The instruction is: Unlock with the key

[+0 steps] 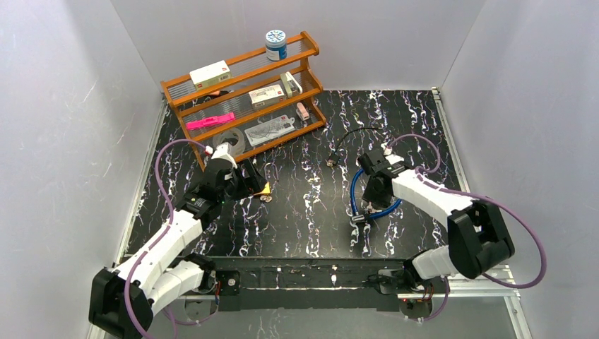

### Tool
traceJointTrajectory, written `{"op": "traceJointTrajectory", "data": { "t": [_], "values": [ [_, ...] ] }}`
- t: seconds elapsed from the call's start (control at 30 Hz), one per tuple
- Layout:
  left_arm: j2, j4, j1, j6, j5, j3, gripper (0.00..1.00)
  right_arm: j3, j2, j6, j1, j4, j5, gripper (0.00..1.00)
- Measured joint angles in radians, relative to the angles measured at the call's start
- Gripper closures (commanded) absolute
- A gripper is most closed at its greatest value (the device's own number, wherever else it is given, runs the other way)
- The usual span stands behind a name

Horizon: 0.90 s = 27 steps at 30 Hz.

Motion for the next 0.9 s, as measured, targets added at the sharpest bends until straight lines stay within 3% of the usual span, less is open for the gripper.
{"op": "traceJointTrajectory", "data": {
  "t": [0.73, 0.9],
  "values": [
    [0.004, 0.007, 0.000, -0.011, 0.012, -0.005, 0.18, -0.051, 0.077, -0.124, -0.086, 0.148, -0.180, 0.62],
    [0.004, 0.008, 0.000, -0.014, 0.012, -0.010, 0.18, -0.075, 0.077, -0.138, -0.087, 0.177, -0.223, 0.70]
  ]
}}
